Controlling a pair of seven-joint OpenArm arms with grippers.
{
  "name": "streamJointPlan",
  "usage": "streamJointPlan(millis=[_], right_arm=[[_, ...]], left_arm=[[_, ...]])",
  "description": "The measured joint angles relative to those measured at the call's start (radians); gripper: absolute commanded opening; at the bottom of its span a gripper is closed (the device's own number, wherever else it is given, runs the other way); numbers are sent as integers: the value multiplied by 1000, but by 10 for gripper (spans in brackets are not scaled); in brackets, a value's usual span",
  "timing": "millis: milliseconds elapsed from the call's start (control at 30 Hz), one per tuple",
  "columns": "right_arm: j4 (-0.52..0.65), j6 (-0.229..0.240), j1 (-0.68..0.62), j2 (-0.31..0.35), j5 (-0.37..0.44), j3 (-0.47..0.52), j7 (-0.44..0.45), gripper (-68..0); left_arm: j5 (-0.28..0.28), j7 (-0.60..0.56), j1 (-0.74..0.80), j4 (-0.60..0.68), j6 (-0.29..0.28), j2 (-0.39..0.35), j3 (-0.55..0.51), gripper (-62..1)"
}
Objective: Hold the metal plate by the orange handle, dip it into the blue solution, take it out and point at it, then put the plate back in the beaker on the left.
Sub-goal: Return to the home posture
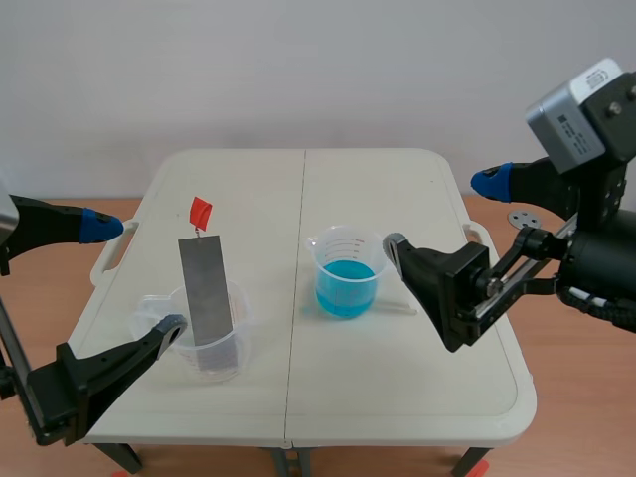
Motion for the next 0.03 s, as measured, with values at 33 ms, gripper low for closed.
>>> streamJointPlan(millis=[33], right_arm=[[0,0,0,0,0,0,0,-12]], left_arm=[[0,0,0,0,0,0,0,14]])
